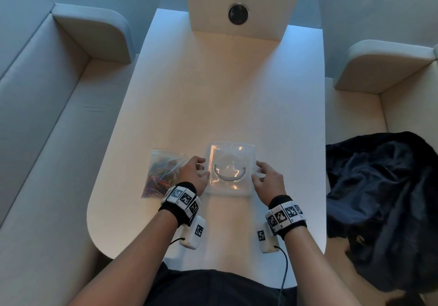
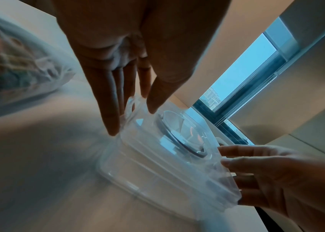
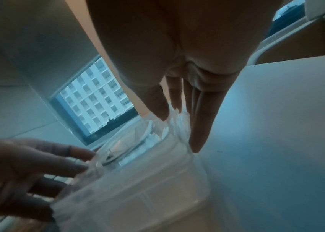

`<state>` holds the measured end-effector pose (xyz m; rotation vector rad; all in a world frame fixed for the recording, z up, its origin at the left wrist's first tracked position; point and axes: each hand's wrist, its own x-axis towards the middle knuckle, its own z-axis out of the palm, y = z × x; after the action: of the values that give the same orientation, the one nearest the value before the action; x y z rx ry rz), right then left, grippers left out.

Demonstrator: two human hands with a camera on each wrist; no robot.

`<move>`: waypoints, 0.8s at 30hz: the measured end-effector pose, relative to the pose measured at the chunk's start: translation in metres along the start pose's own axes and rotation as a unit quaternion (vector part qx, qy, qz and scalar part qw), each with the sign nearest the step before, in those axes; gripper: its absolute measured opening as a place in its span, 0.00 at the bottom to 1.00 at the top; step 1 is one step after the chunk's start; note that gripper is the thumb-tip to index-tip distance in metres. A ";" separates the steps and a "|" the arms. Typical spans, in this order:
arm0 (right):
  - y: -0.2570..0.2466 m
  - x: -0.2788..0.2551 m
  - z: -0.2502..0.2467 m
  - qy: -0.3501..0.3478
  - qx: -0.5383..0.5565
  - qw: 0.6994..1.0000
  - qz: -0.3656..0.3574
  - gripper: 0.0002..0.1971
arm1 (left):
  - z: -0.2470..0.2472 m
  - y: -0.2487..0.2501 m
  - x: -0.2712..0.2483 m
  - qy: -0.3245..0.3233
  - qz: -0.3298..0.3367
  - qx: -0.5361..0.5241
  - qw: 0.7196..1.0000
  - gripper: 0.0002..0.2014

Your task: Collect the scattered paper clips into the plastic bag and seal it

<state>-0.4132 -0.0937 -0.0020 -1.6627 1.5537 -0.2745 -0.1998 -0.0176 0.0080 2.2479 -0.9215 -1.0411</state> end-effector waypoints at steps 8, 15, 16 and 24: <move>0.001 -0.003 0.005 0.050 0.061 0.996 0.046 0.26 | 0.005 -0.003 -0.003 0.019 -0.012 -0.055 0.998 0.22; 0.008 0.002 0.000 0.014 0.293 0.939 0.179 0.18 | 0.008 -0.001 -0.003 0.038 -0.017 -0.036 0.999 0.23; 0.008 0.002 0.000 0.014 0.288 0.941 0.178 0.18 | 0.009 0.000 -0.005 0.044 -0.008 -0.017 0.999 0.22; -0.015 -0.021 0.009 0.104 -0.014 0.994 0.022 0.09 | 0.010 0.003 -0.007 0.043 0.013 0.006 0.999 0.21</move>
<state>-0.4004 -0.0728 0.0098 -1.6631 1.7527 -0.4156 -0.2117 -0.0161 0.0076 2.2665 -0.9207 -0.9216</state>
